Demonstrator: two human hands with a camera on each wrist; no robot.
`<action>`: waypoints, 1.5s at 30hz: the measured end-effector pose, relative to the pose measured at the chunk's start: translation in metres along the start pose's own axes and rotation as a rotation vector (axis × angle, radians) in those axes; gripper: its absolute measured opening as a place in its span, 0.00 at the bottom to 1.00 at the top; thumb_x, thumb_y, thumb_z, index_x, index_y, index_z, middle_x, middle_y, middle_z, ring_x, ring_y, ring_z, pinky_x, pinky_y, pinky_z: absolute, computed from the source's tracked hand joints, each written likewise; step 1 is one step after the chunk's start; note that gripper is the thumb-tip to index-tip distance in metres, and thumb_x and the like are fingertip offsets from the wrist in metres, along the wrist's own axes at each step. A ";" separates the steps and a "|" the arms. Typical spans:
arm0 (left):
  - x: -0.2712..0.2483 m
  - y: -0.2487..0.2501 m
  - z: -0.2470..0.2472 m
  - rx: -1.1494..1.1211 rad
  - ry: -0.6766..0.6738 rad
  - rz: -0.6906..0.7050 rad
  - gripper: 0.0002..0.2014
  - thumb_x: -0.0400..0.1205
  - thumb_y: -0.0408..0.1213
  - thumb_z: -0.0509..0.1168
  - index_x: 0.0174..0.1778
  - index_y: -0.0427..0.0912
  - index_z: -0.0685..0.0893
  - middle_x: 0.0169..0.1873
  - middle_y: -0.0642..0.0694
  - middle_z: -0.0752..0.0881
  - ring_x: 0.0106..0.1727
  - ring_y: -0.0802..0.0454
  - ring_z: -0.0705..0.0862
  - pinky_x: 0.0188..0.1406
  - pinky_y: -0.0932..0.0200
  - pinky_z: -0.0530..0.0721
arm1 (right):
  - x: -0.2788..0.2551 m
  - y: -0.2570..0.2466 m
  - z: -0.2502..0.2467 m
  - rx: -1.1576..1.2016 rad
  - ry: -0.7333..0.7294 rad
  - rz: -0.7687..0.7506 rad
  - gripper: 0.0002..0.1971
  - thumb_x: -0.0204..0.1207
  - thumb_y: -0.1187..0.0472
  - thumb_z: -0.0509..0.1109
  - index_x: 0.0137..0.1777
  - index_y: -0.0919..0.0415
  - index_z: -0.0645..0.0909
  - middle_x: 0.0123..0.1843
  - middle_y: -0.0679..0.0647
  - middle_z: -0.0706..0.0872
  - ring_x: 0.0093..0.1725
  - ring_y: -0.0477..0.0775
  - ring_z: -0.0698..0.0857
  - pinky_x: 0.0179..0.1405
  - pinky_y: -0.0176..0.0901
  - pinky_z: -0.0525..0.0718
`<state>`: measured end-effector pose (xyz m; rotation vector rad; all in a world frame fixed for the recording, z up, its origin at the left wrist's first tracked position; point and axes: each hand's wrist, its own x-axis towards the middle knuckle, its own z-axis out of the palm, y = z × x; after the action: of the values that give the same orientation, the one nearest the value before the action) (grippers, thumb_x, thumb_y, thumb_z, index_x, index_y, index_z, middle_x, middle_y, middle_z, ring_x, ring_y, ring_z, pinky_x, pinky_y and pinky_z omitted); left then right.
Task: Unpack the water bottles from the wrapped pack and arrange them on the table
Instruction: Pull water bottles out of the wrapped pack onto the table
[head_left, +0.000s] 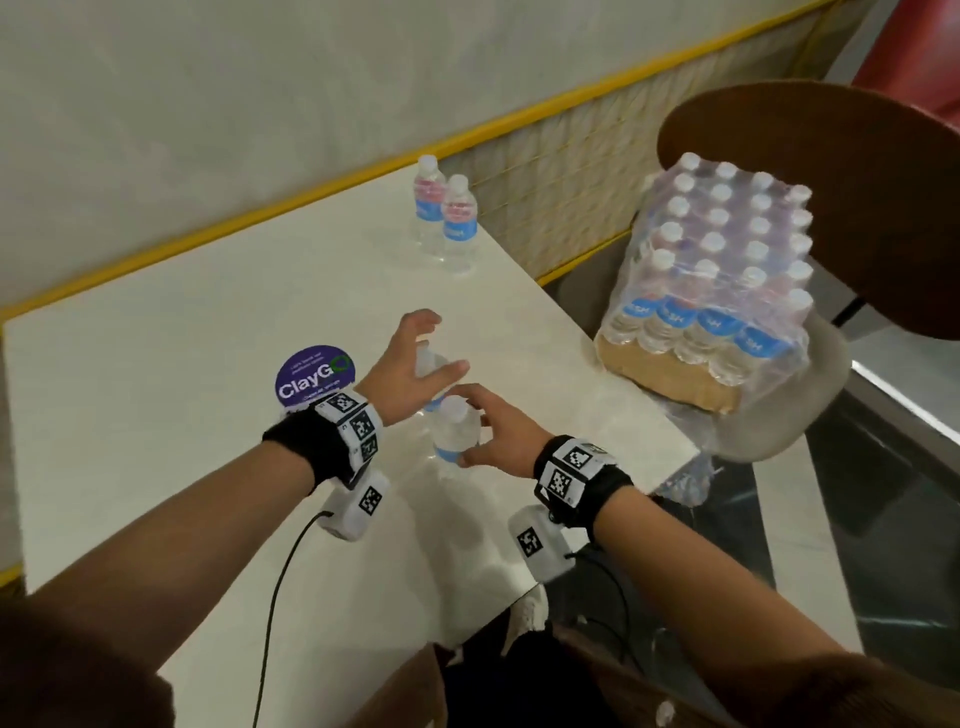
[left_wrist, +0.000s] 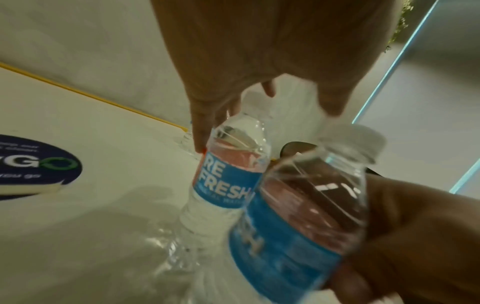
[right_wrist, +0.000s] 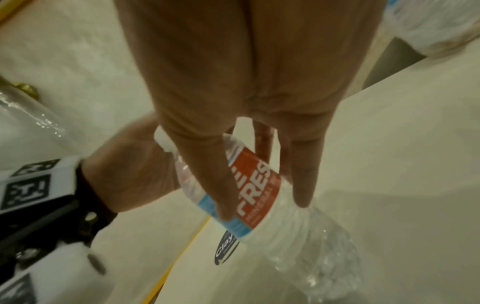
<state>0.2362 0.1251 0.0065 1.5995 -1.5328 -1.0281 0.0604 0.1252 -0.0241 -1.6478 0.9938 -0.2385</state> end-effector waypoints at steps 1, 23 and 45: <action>-0.010 -0.001 0.000 -0.026 0.032 0.025 0.31 0.67 0.56 0.72 0.62 0.55 0.65 0.67 0.51 0.68 0.71 0.54 0.69 0.70 0.57 0.70 | 0.003 -0.001 0.006 -0.014 -0.002 0.019 0.38 0.66 0.74 0.75 0.74 0.58 0.64 0.68 0.58 0.76 0.65 0.56 0.77 0.68 0.48 0.77; -0.060 -0.033 -0.053 0.362 -0.180 -0.094 0.25 0.71 0.31 0.75 0.63 0.51 0.80 0.79 0.45 0.63 0.78 0.47 0.67 0.70 0.58 0.67 | 0.012 -0.066 0.031 -0.074 0.243 0.067 0.20 0.74 0.58 0.73 0.65 0.56 0.74 0.55 0.52 0.78 0.51 0.55 0.79 0.46 0.48 0.85; -0.075 -0.048 -0.121 0.546 -0.277 -0.214 0.22 0.66 0.36 0.79 0.53 0.52 0.80 0.50 0.51 0.82 0.53 0.49 0.80 0.46 0.59 0.75 | -0.004 -0.104 0.109 0.057 -0.037 0.213 0.21 0.75 0.58 0.73 0.67 0.48 0.74 0.63 0.59 0.77 0.57 0.54 0.77 0.46 0.66 0.88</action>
<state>0.3668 0.1978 0.0246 2.0965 -1.9844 -1.0320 0.1751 0.2053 0.0321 -1.4768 1.1150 -0.0927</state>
